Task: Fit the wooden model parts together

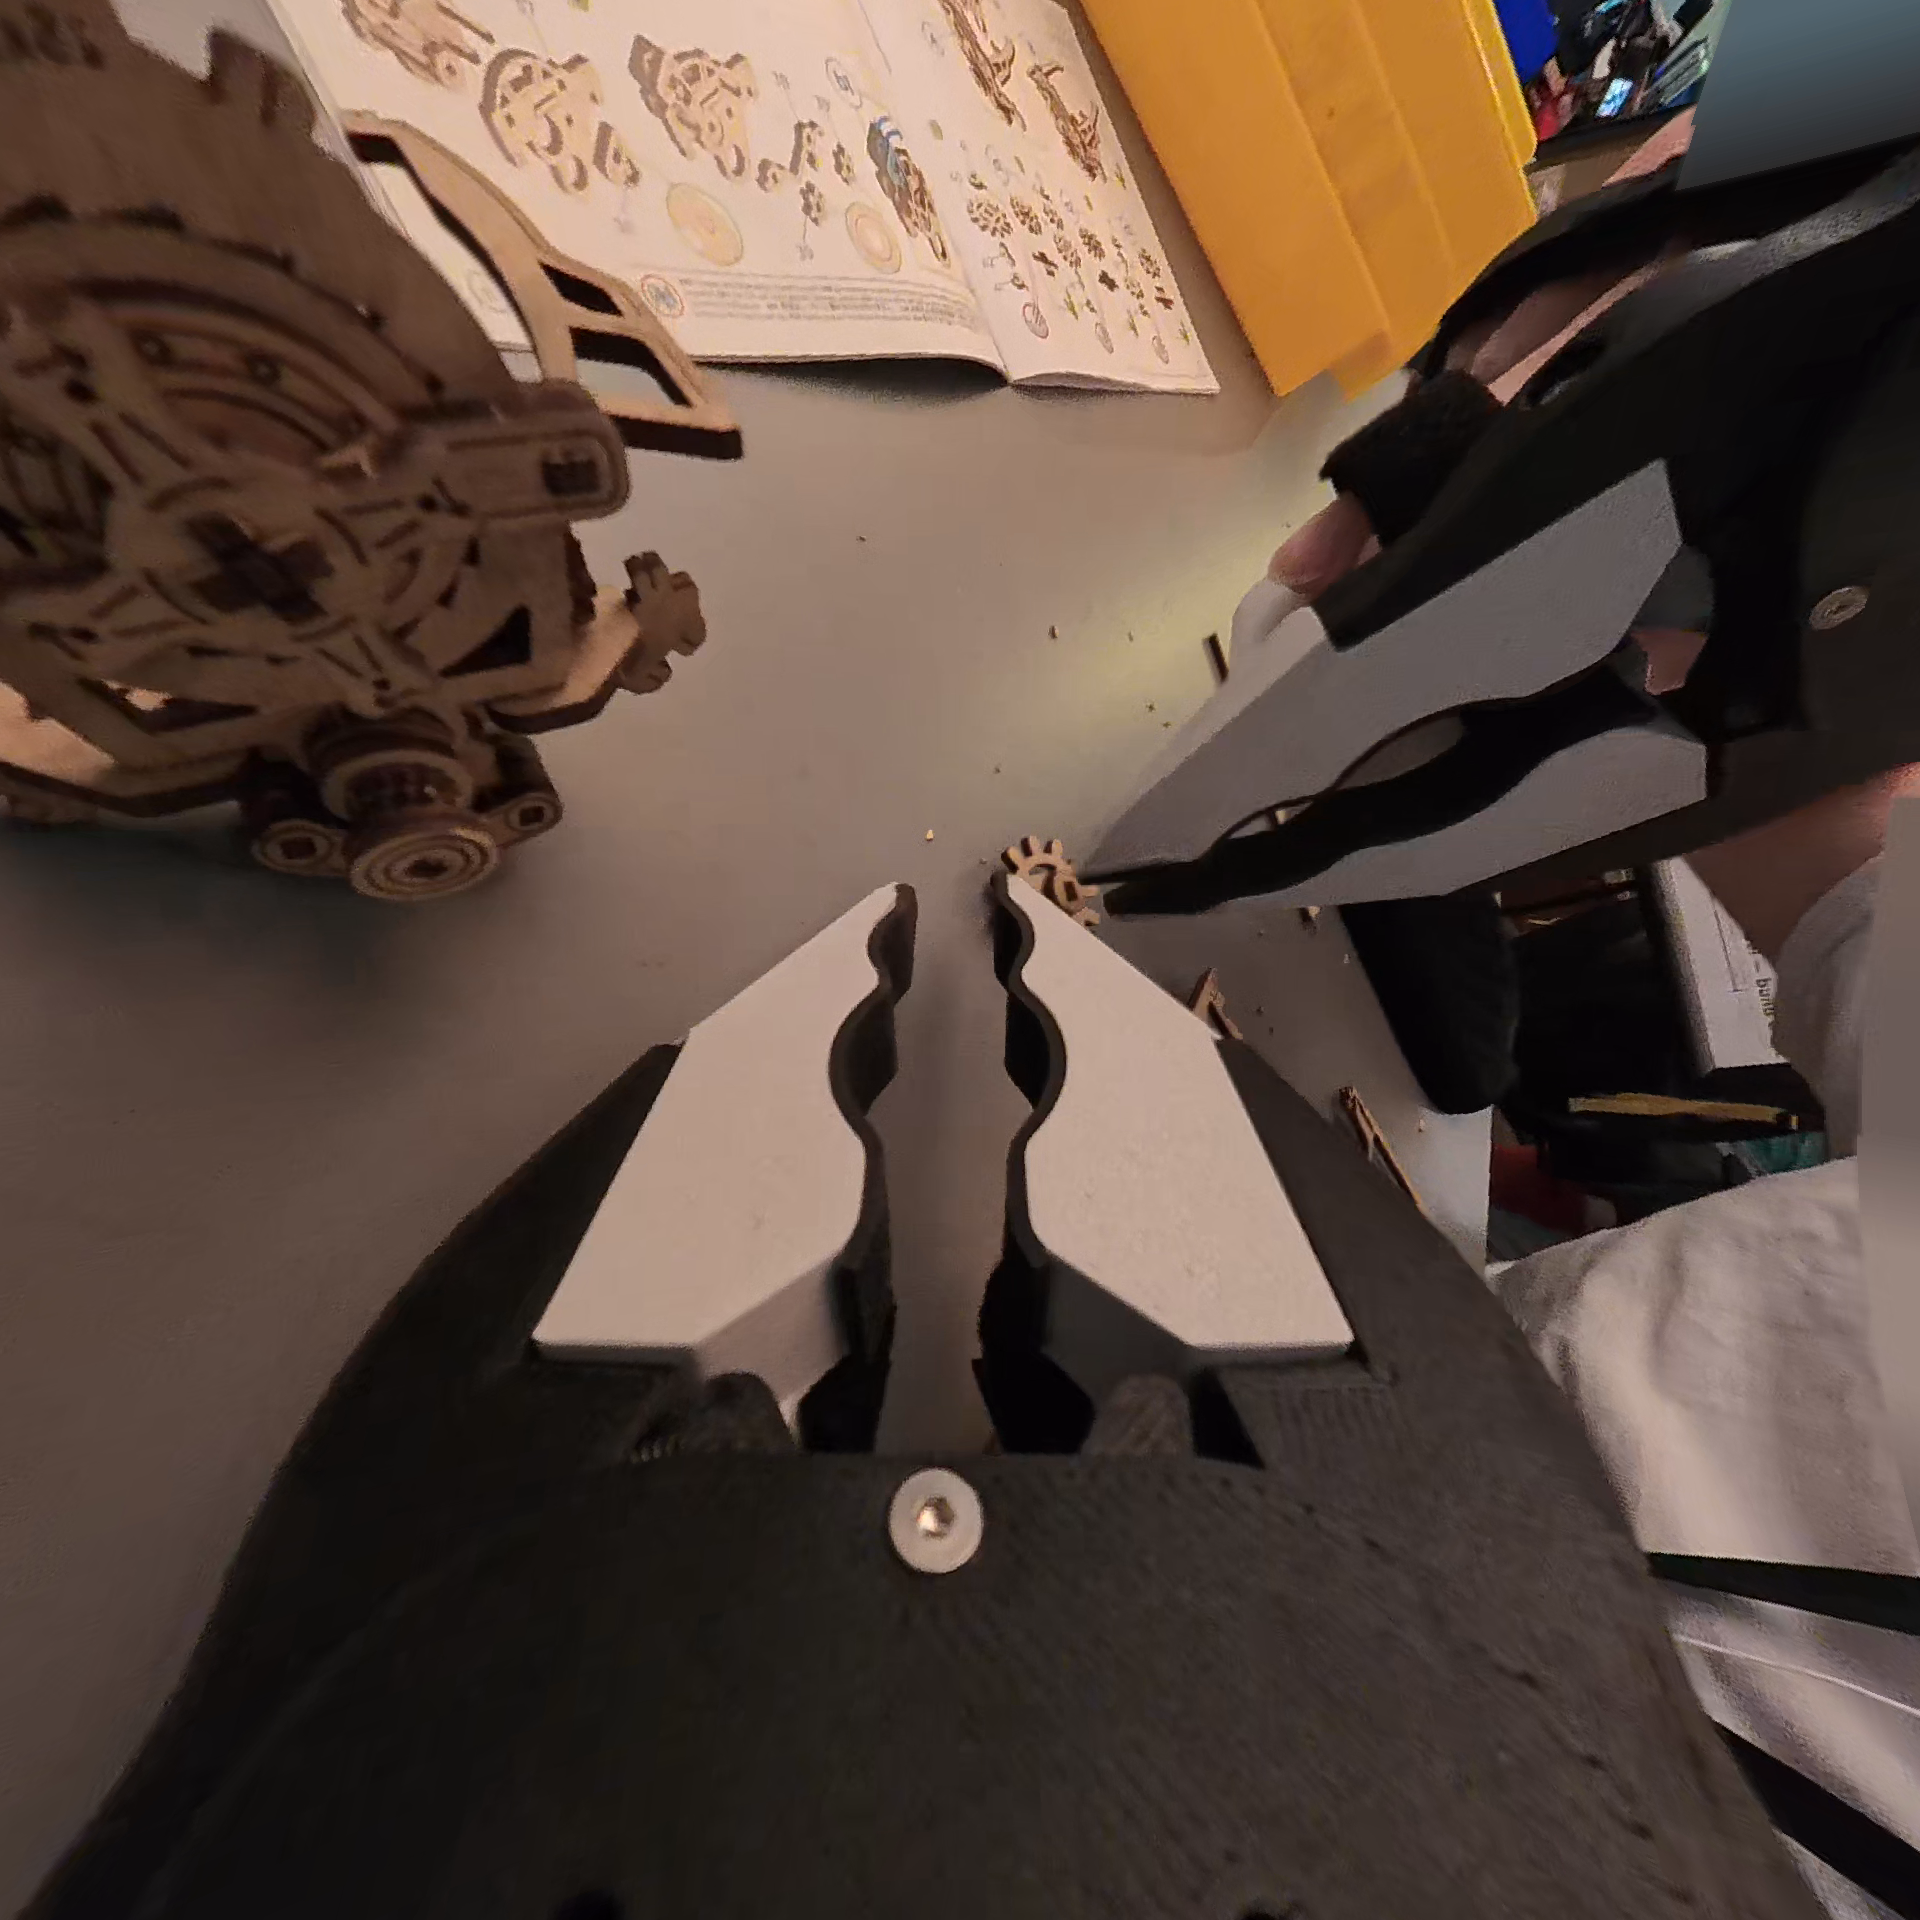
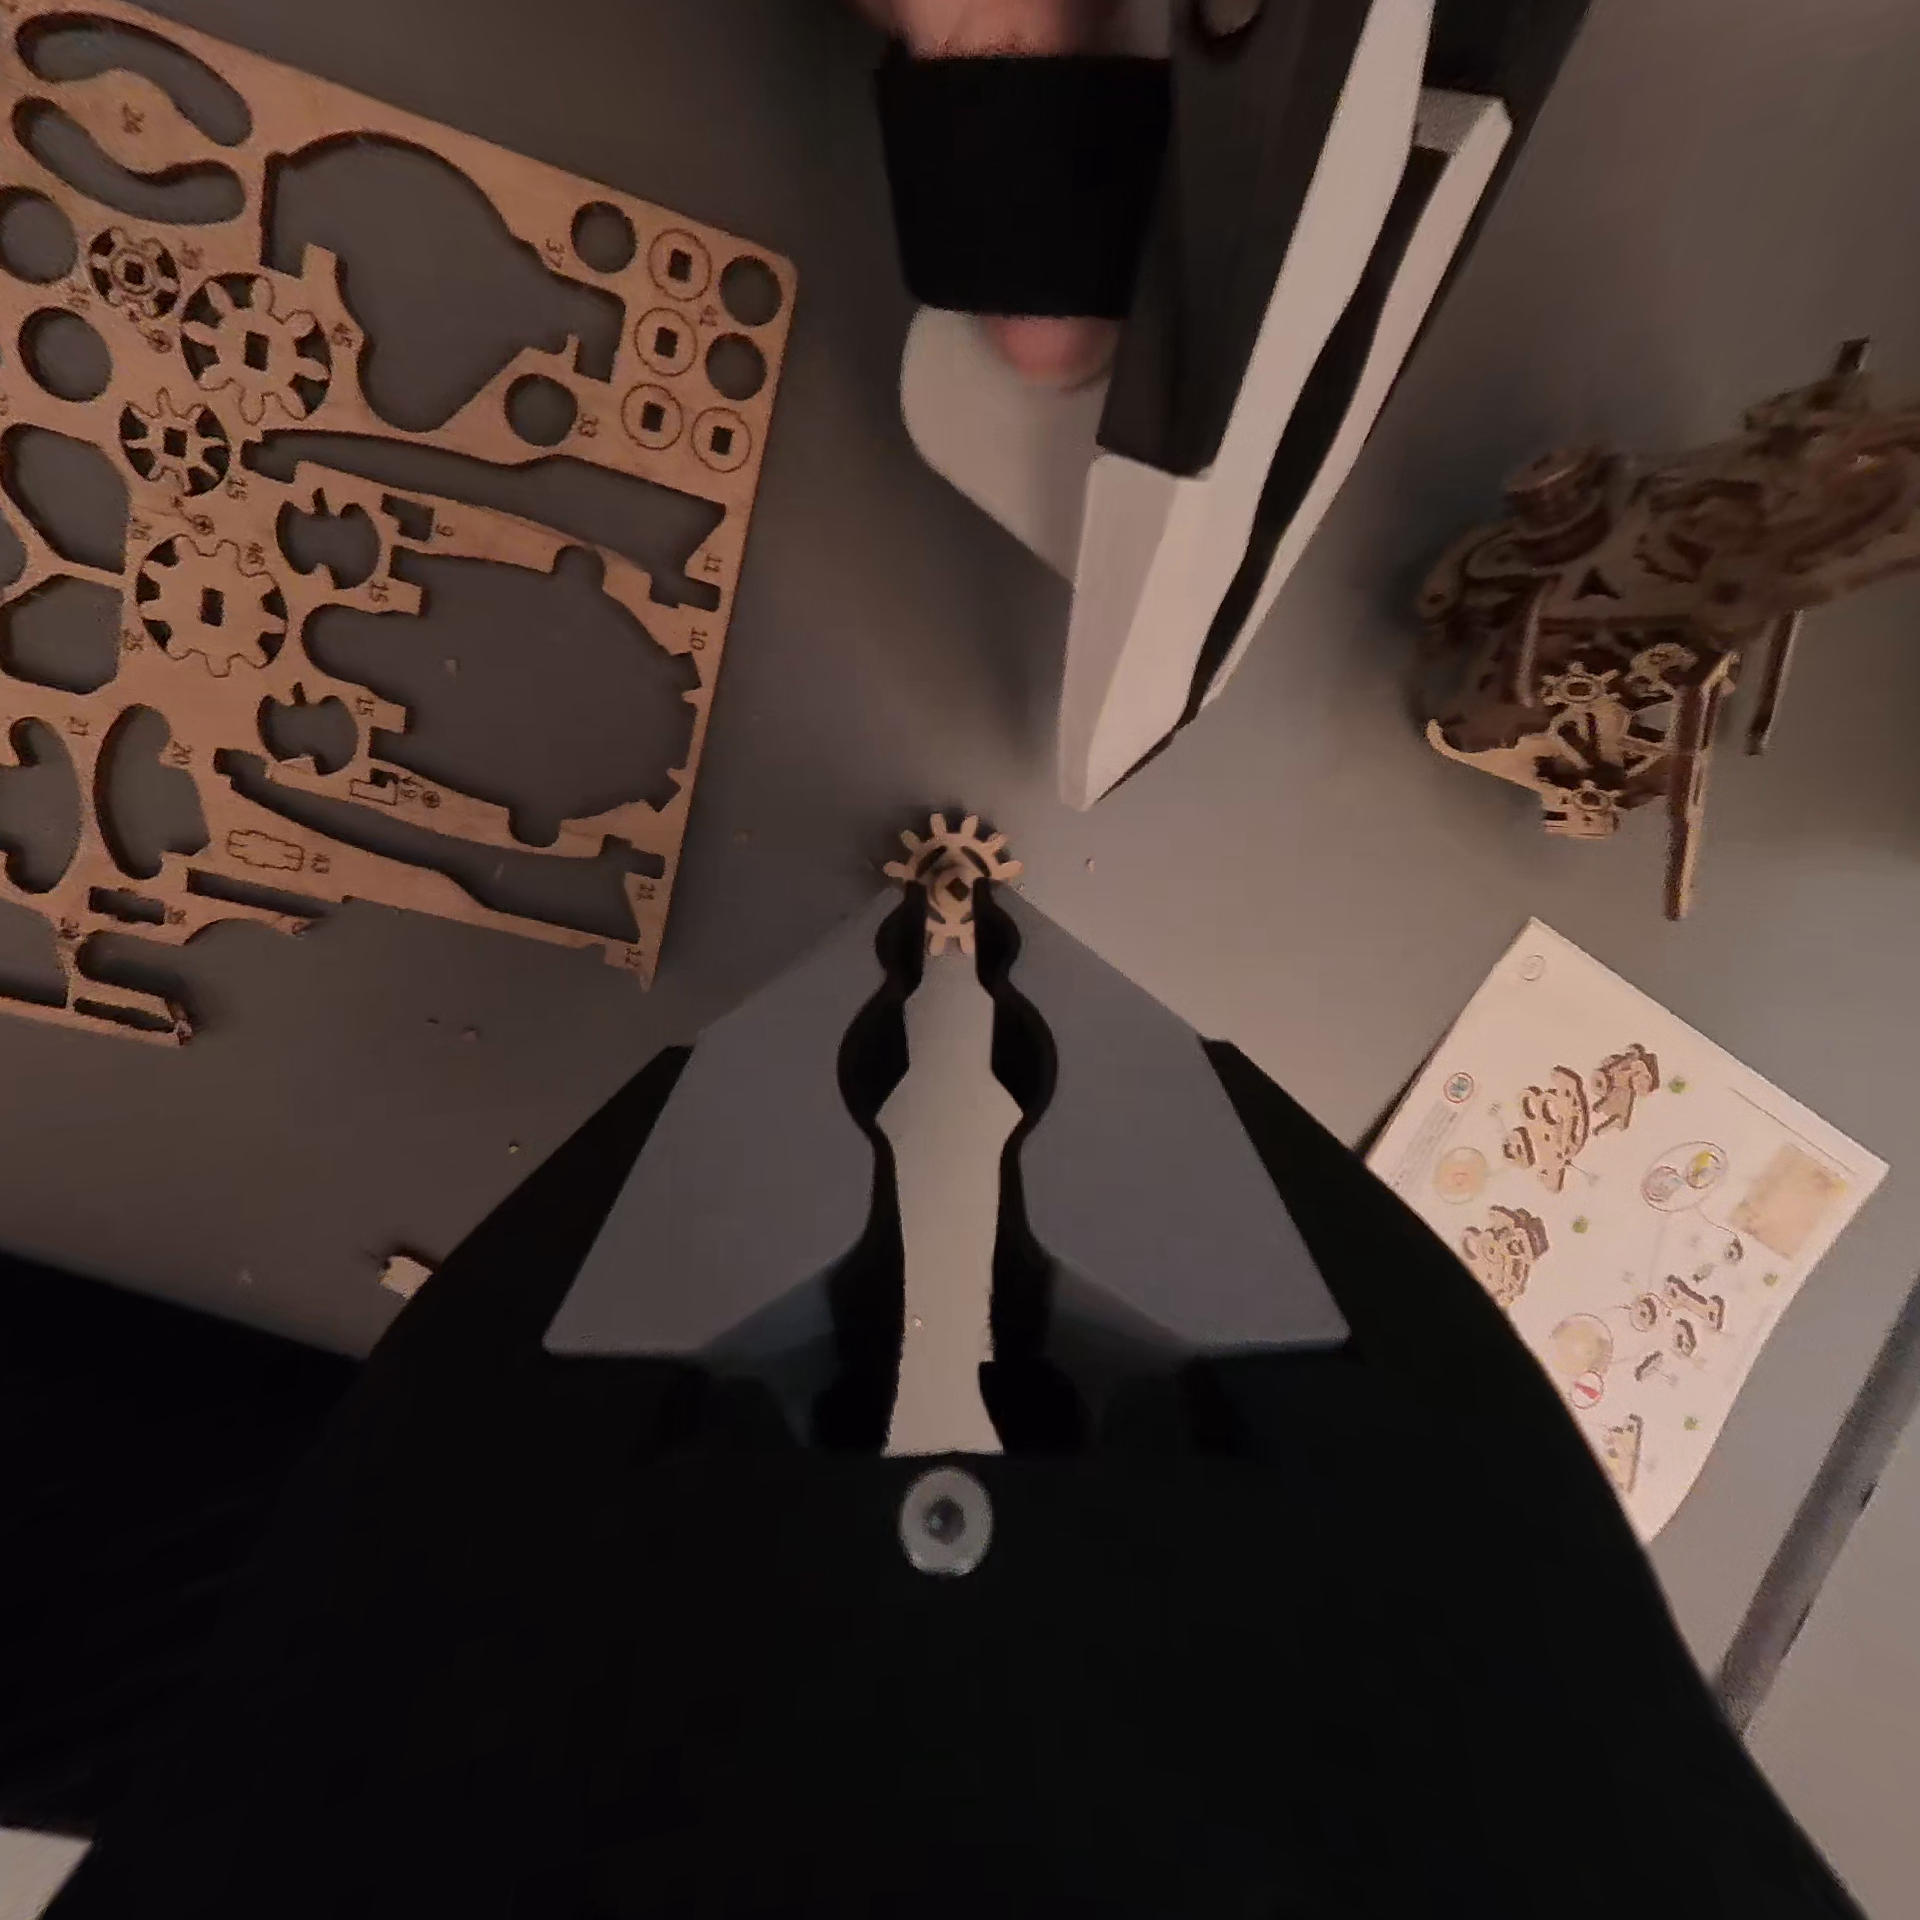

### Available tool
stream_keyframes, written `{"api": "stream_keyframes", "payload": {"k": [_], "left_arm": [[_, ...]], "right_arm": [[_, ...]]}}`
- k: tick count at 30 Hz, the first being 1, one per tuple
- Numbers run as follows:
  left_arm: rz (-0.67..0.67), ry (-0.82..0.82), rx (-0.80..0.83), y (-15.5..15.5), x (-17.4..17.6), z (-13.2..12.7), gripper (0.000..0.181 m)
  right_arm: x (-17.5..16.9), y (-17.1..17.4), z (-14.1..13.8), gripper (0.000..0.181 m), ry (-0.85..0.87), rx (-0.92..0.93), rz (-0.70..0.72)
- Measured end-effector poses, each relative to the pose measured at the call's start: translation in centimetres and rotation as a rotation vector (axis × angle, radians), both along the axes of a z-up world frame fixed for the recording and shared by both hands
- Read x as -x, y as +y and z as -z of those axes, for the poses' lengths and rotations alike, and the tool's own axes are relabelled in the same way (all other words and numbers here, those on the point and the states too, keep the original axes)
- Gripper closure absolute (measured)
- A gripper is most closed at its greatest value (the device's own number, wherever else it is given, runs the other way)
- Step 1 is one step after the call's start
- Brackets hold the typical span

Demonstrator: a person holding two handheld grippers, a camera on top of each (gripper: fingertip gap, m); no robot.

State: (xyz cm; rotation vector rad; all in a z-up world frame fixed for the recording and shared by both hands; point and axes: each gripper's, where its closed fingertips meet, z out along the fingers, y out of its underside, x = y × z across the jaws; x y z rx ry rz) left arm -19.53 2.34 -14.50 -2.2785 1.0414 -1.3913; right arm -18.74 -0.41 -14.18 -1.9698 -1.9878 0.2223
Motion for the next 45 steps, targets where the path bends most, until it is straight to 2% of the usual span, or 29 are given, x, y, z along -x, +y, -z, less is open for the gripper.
{"api": "stream_keyframes", "payload": {"k": [15, 22, 36, 42, 45], "left_arm": [[-0.001, -0.015, 0.017, 0.2, 0.0, 0.0, 0.173], [0.0, -0.014, 0.017, 0.2, 0.0, 0.0, 0.174], [-0.01, -0.021, 0.022, 0.3, 0.0, 0.0, 0.177], [-0.012, -0.031, 0.04, 0.5, 0.0, 0.0, 0.179], [-0.01, -0.029, 0.035, 0.5, 0.0, 0.0, 0.179]], "right_arm": [[0.0, 0.3, 0.6, 0.169, -0.071, 0.064, 0.005], [0.2, 0.1, 0.8, 0.173, -0.093, 0.077, -0.012], [0.2, 0.1, 1.0, 0.174, -0.237, 0.042, -0.057], [-0.2, 0.0, 0.7, 0.171, -0.205, 0.101, 0.011], [0.3, 0.3, -0.2, 0.165, -0.157, 0.103, -0.015]]}}
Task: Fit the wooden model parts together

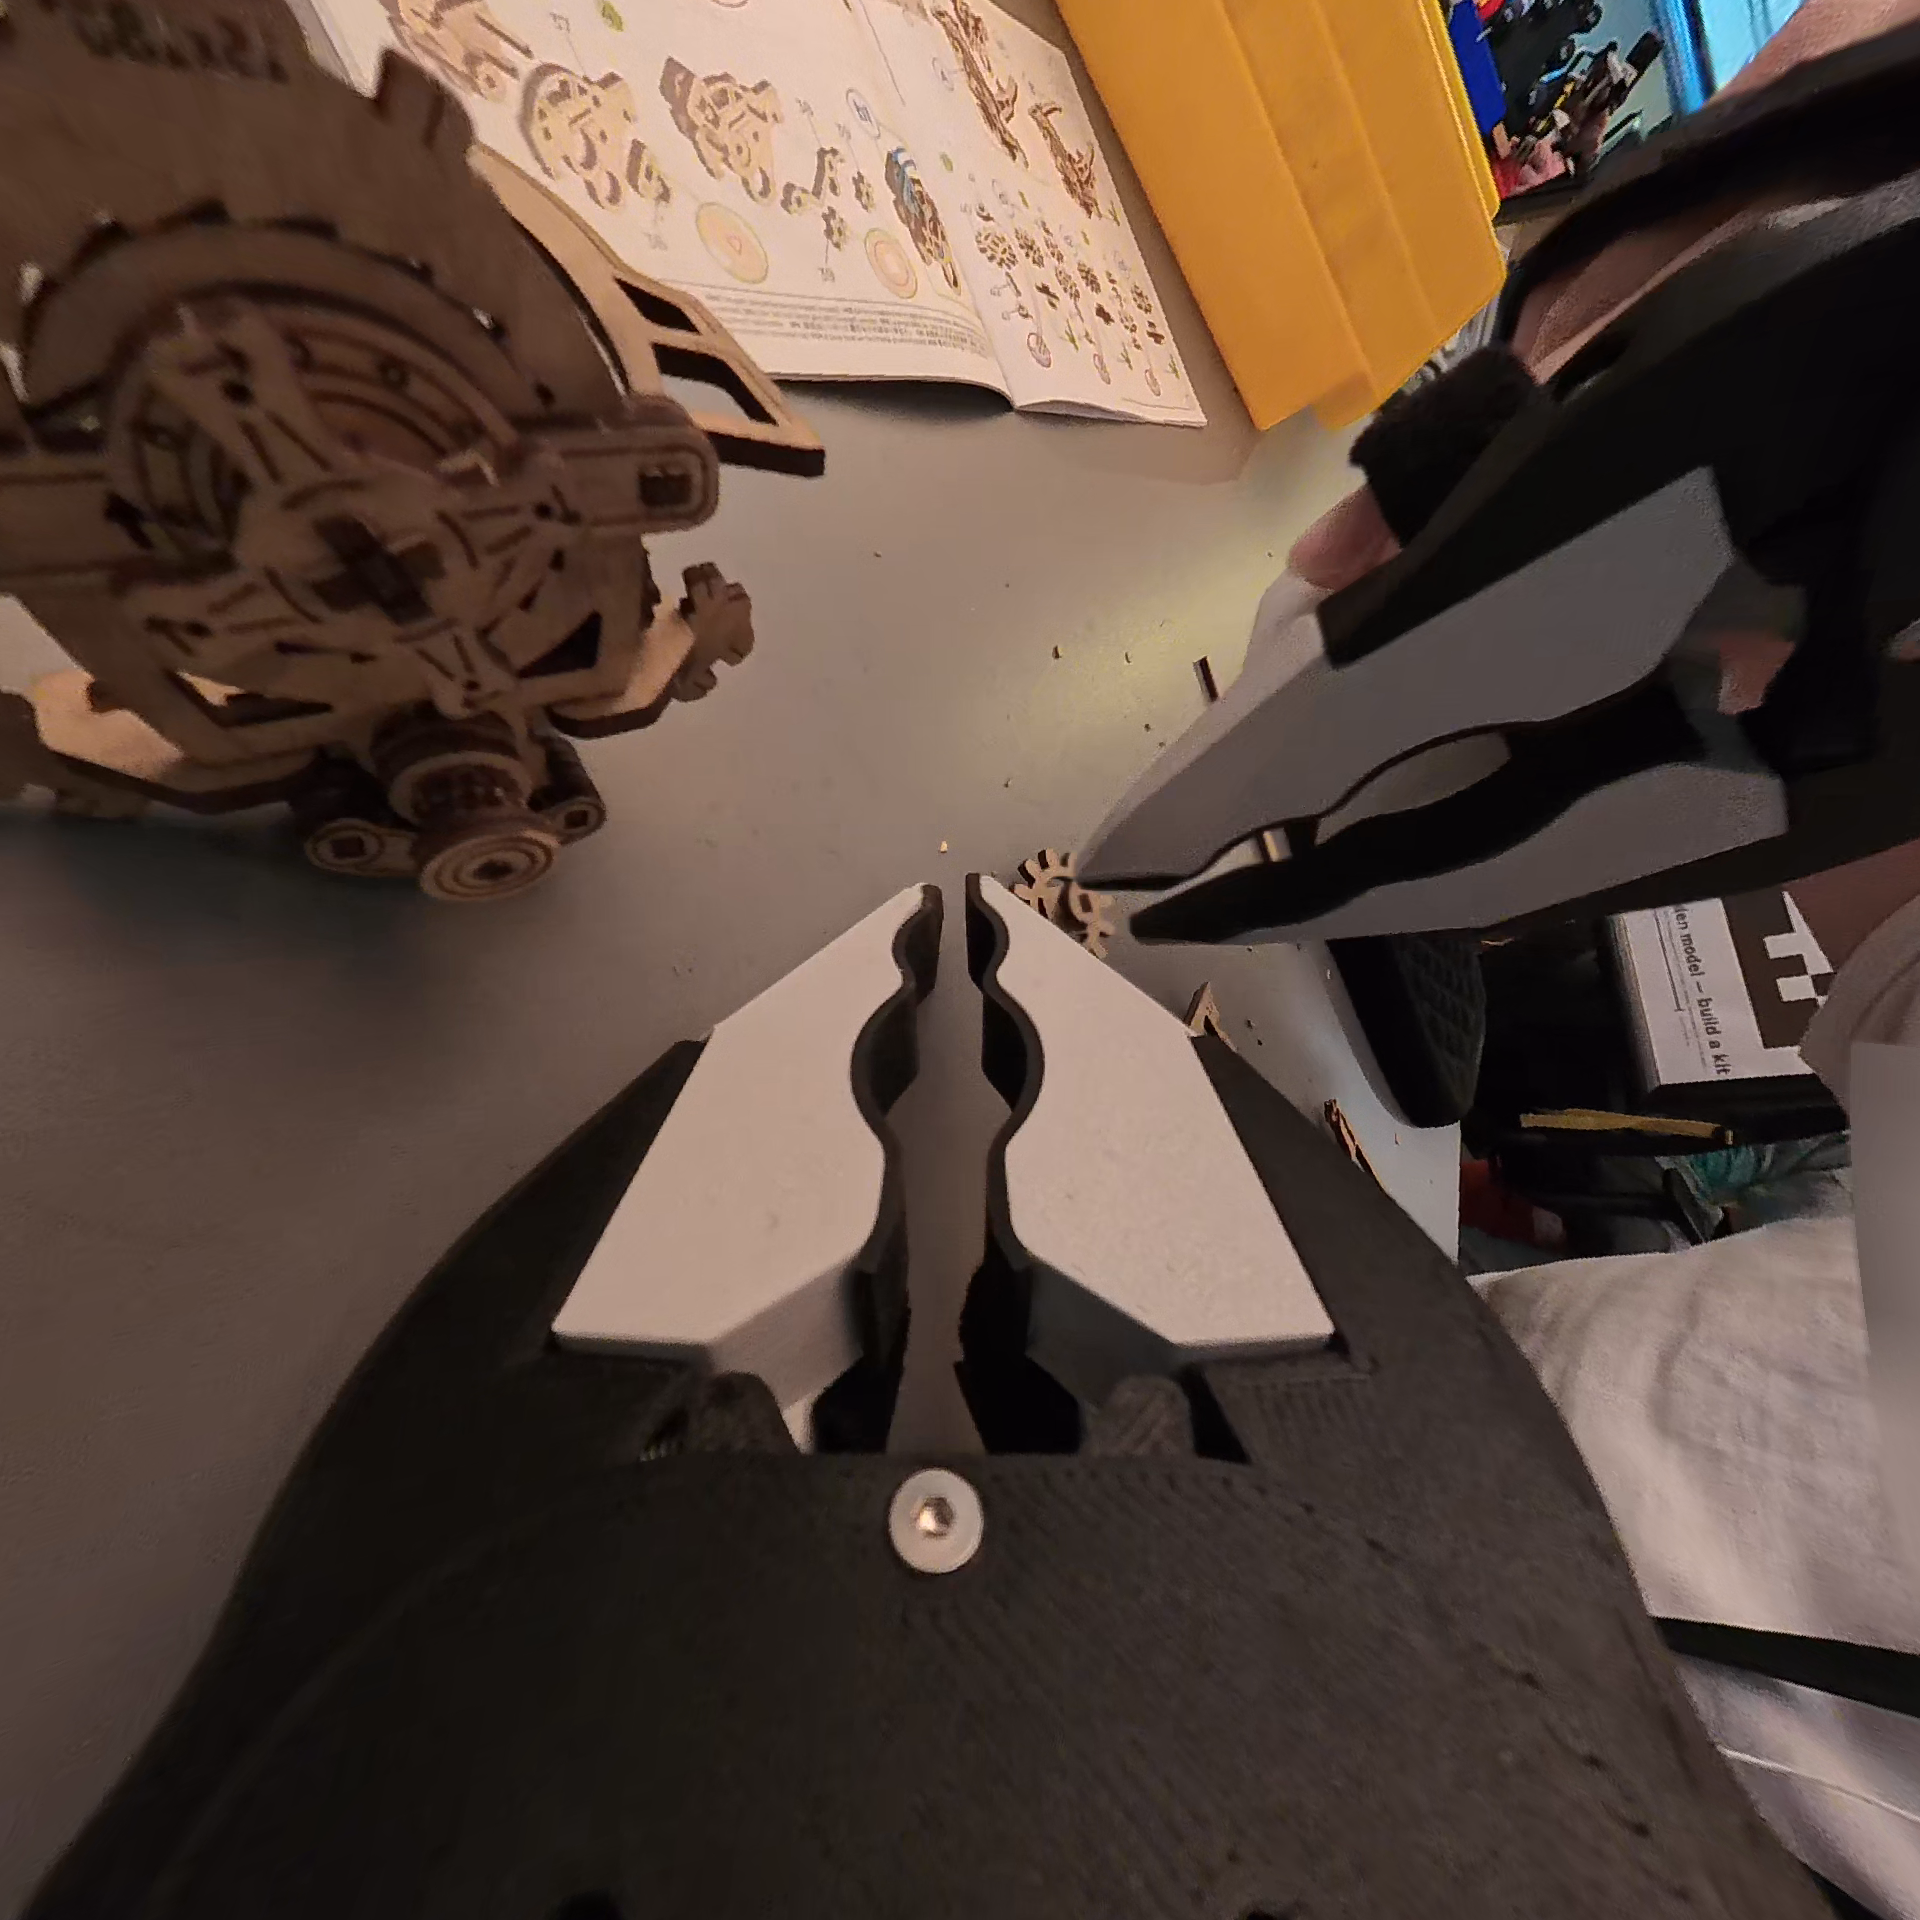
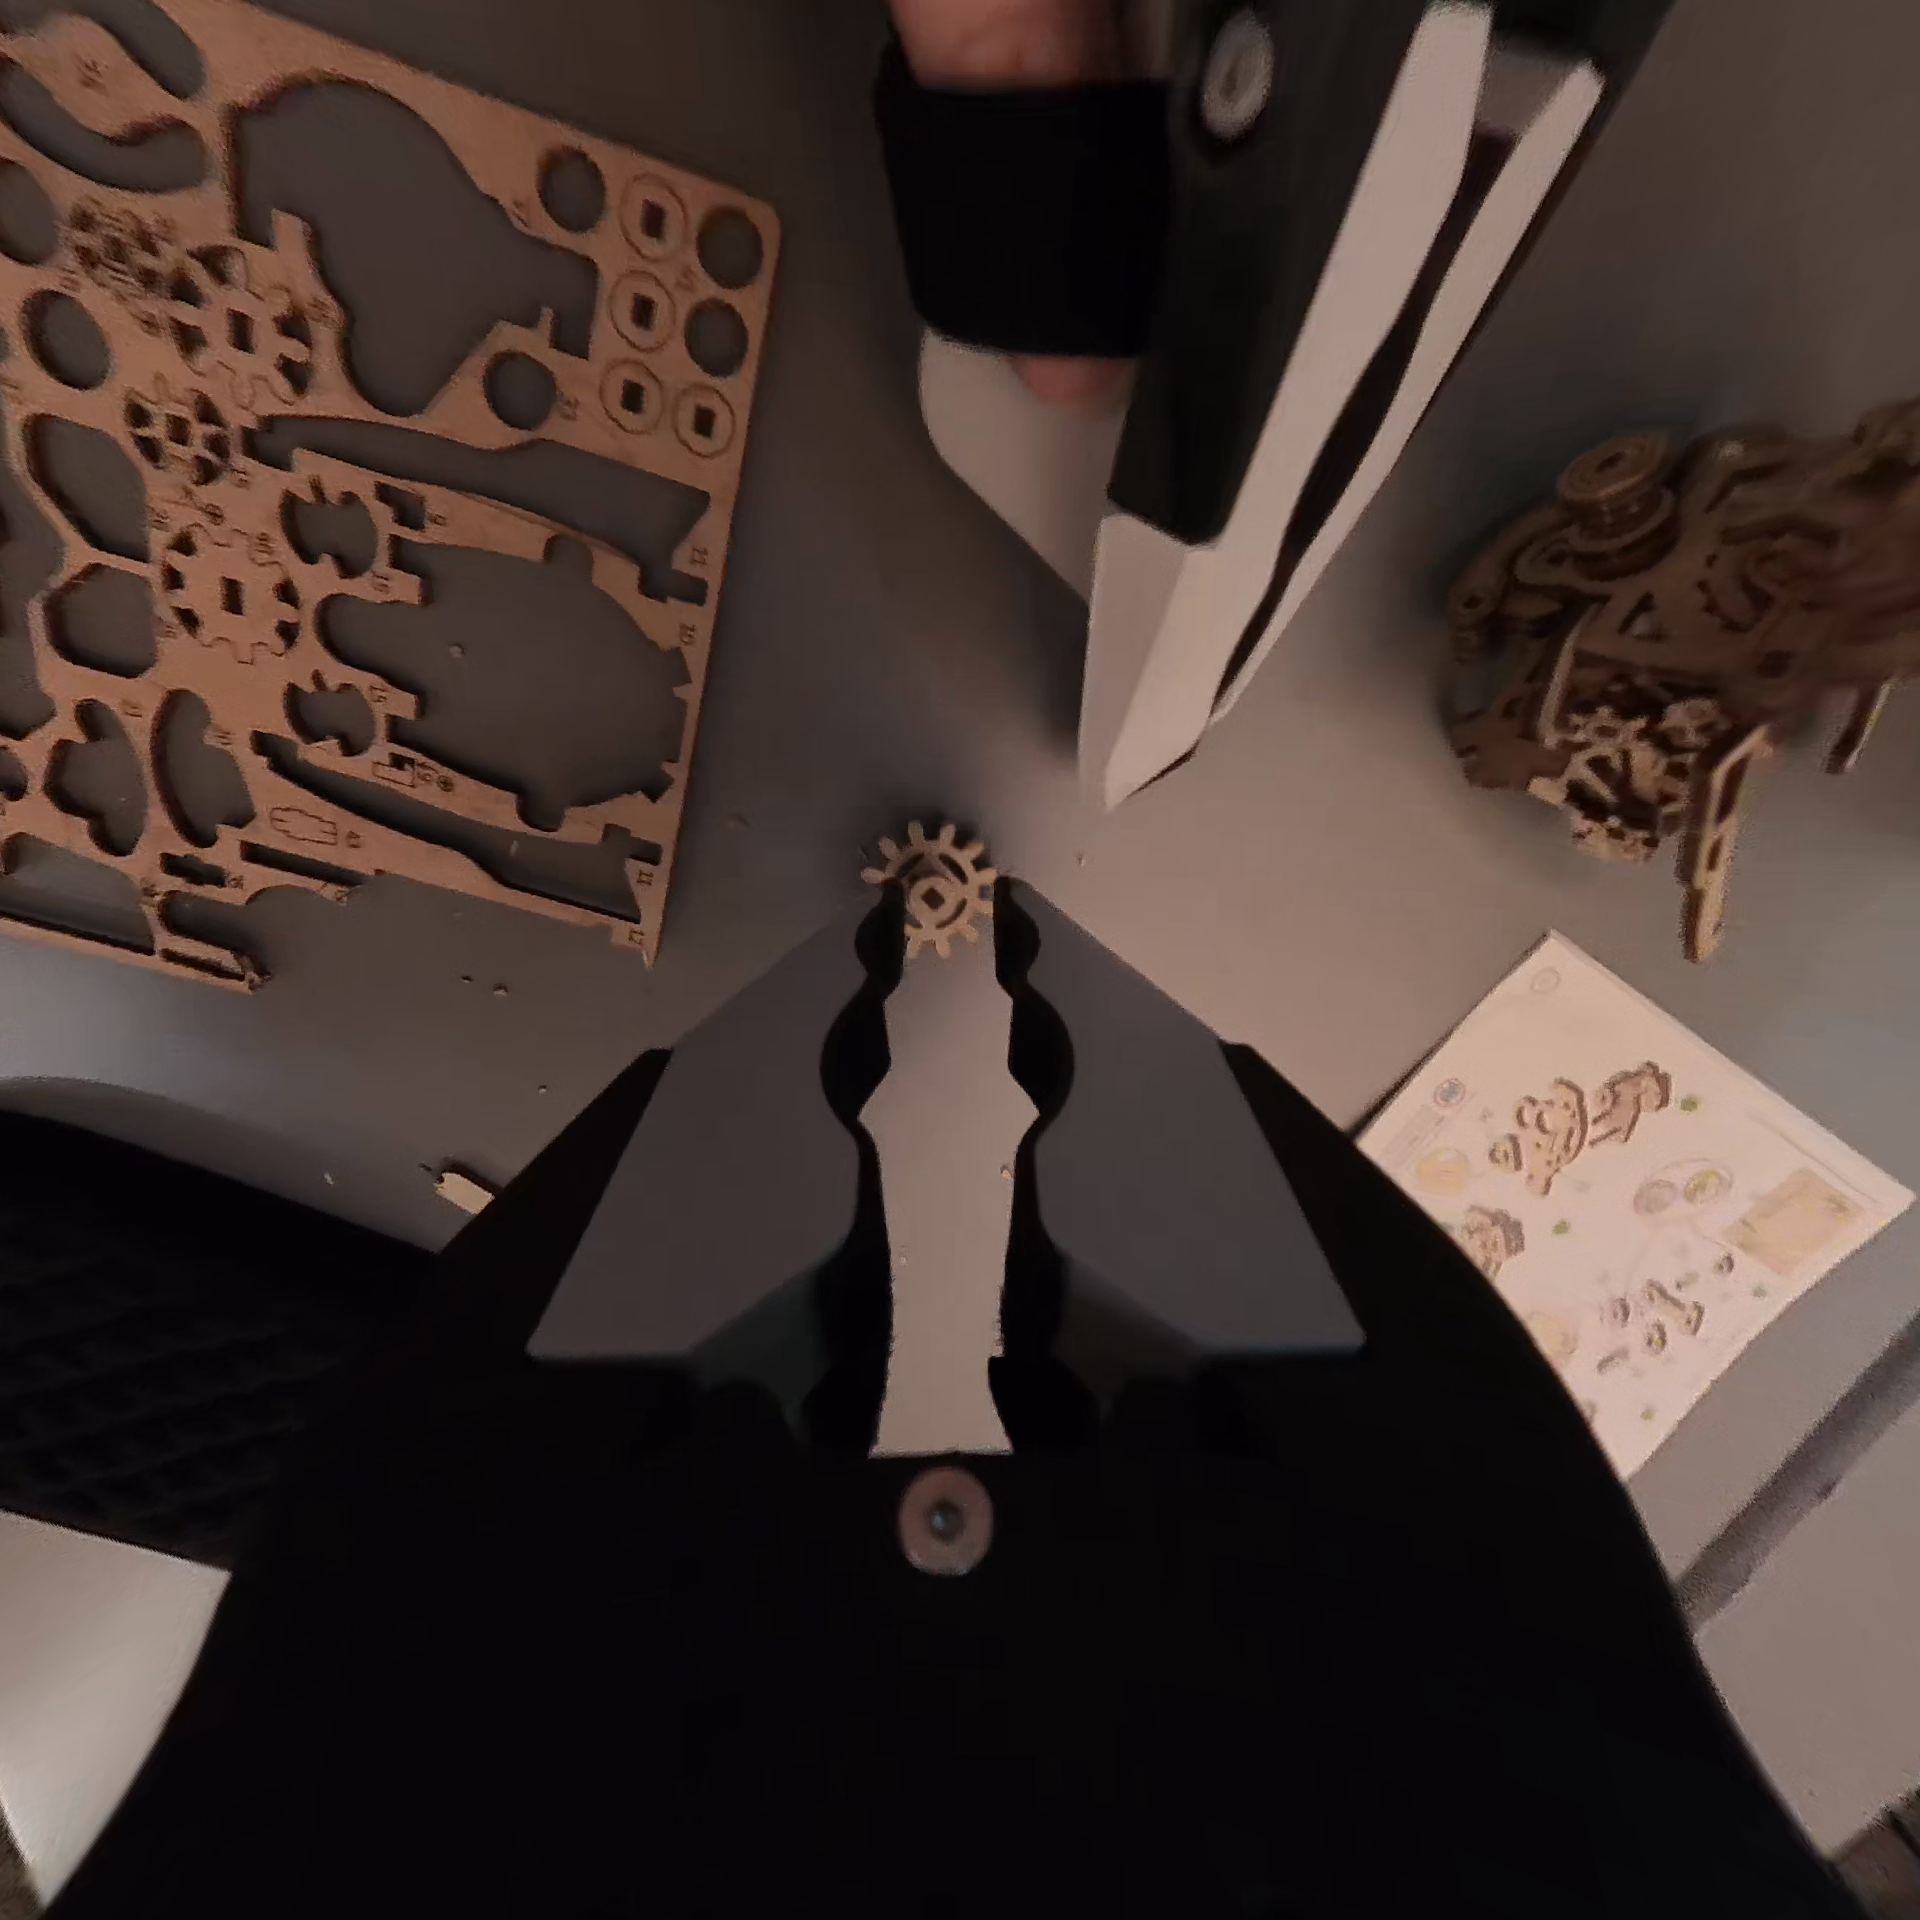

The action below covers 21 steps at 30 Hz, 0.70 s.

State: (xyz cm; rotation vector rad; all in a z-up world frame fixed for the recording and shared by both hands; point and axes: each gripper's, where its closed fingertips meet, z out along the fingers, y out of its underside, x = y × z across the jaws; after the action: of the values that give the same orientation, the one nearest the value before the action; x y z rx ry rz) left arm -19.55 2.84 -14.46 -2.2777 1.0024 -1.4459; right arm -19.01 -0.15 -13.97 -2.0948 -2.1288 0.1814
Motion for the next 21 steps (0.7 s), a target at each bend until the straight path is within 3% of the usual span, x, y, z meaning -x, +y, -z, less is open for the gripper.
{"api": "stream_keyframes", "payload": {"k": [10, 21], "left_arm": [[0.002, -0.001, 0.001, 0.0, 0.0, 0.0, 0.18], [0.005, -0.003, -0.001, 0.0, 0.0, 0.0, 0.18]], "right_arm": [[0.0, -0.6, 0.7, 0.179, -0.044, 0.135, -0.028], [-0.5, -0.5, 0.9, 0.176, -0.049, 0.14, -0.023]]}}
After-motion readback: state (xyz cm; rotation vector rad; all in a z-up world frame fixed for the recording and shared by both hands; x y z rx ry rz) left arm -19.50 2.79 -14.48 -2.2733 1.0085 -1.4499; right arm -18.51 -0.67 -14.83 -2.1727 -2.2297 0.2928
